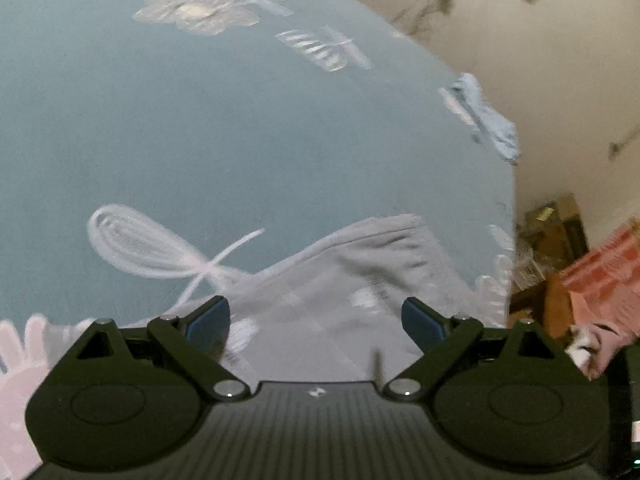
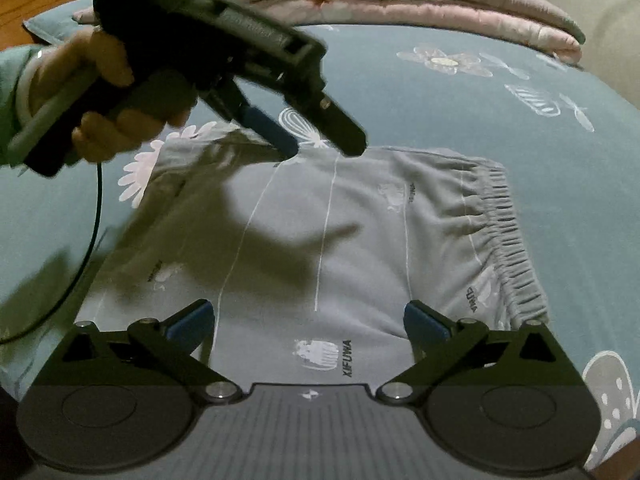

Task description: Fold clothes

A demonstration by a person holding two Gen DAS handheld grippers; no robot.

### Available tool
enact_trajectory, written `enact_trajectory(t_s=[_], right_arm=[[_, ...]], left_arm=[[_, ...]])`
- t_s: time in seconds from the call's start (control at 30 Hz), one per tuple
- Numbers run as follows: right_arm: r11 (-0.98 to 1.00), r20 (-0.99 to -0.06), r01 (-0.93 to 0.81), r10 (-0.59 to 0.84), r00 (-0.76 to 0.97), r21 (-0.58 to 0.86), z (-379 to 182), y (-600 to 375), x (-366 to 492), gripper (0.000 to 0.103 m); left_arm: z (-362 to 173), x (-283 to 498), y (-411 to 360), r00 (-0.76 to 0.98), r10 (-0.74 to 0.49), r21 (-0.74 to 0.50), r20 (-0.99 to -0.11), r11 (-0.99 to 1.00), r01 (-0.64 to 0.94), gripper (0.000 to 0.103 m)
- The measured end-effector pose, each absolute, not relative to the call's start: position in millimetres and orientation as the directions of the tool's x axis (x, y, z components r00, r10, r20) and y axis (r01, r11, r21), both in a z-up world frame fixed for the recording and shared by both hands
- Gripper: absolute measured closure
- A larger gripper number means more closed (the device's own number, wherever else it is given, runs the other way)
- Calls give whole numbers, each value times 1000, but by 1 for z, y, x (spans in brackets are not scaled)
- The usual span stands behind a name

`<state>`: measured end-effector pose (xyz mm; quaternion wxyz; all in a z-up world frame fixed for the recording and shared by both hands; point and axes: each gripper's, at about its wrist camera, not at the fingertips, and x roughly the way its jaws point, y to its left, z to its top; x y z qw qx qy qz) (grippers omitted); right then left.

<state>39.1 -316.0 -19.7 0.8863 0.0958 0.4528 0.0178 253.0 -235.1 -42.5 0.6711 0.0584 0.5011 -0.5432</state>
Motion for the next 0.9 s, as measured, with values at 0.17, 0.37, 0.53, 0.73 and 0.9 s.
enact_trajectory(t_s=[0.17, 0.37, 0.53, 0.73, 0.9], right_arm=[[956, -761, 138, 113, 639, 258, -1, -326, 28, 0], [960, -799, 208, 26, 601, 188, -10, -333, 16, 0], [936, -808, 260, 41, 588, 237, -21, -342, 8, 0], [946, -800, 239, 33, 599, 218, -23, -339, 3, 0], [956, -794, 226, 13, 608, 188, -23, -335, 0, 0]], left_arm=[[-20, 228, -273, -157, -690, -440, -706, 254, 861, 10], [-37, 216, -319, -318, -671, -545, -670, 153, 824, 11], [-57, 222, -340, -309, -645, -548, -699, 206, 811, 11], [-54, 221, -345, -310, -634, -546, -709, 215, 810, 11], [-29, 213, -323, -317, -666, -538, -675, 151, 829, 10]])
